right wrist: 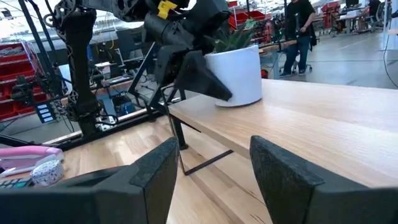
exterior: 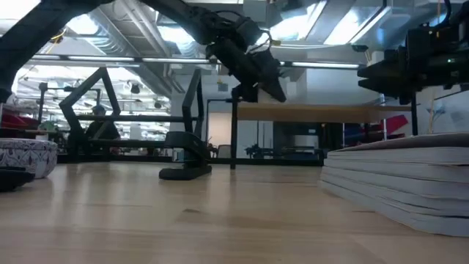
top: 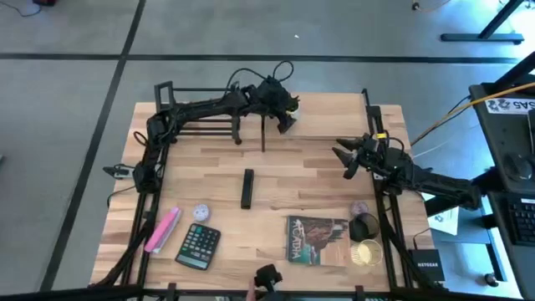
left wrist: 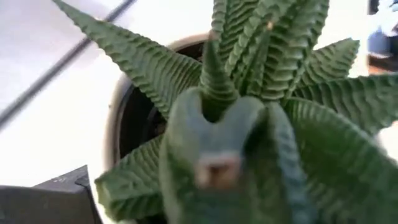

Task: Stock shelves
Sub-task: Put the potted plant onto the shelf

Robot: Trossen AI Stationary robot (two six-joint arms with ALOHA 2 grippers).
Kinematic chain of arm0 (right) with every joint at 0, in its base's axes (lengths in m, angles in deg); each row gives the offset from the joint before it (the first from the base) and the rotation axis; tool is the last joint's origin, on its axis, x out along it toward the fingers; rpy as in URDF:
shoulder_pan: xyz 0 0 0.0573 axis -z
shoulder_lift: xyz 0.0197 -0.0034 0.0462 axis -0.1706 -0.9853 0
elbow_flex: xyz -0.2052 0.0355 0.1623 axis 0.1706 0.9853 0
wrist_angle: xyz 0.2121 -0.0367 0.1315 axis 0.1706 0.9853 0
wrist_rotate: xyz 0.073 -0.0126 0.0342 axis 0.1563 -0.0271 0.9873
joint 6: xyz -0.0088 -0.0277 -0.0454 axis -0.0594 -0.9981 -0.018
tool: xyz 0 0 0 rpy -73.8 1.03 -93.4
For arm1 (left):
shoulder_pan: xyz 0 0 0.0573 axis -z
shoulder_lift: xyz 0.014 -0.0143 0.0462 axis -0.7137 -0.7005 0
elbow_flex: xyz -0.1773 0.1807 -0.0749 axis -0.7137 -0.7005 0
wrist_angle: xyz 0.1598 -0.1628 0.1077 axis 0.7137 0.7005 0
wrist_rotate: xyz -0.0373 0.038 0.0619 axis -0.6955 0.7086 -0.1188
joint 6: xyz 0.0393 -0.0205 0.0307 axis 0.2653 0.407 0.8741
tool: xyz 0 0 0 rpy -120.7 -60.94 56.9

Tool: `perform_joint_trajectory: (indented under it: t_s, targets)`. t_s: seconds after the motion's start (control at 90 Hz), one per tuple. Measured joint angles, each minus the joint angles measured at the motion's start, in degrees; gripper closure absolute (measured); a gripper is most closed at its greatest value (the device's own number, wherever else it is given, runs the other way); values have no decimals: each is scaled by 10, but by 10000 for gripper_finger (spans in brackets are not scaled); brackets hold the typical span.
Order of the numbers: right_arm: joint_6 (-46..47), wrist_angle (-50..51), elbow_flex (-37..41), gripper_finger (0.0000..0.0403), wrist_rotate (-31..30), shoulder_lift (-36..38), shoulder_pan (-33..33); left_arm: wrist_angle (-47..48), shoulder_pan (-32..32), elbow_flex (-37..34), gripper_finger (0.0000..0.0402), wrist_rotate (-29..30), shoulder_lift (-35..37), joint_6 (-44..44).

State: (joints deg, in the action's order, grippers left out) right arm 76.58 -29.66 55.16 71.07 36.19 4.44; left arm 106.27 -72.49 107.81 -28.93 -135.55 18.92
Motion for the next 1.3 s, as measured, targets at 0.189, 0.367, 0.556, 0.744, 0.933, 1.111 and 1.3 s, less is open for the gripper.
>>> perform_joint_trajectory:
  t_s: [0.189,0.367,0.556,0.744,0.933,1.111,1.3]
  targets:
    - [0,0,0,217,0,0,0,-1,0,0,43,11,0,9]
    - [0,0,0,217,0,0,0,-11,1,1,43,17,0,30]
    - [0,0,0,217,0,0,0,-14,8,-2,43,14,0,35]
    - [0,0,0,217,0,0,0,-12,21,-2,43,12,1,36]
    - [0,0,0,217,0,0,0,-14,26,-2,43,20,1,41]
    - [0,0,0,217,0,0,0,-15,23,-2,43,49,1,43]
    - [0,0,0,217,0,0,0,-21,20,-2,40,17,2,10]
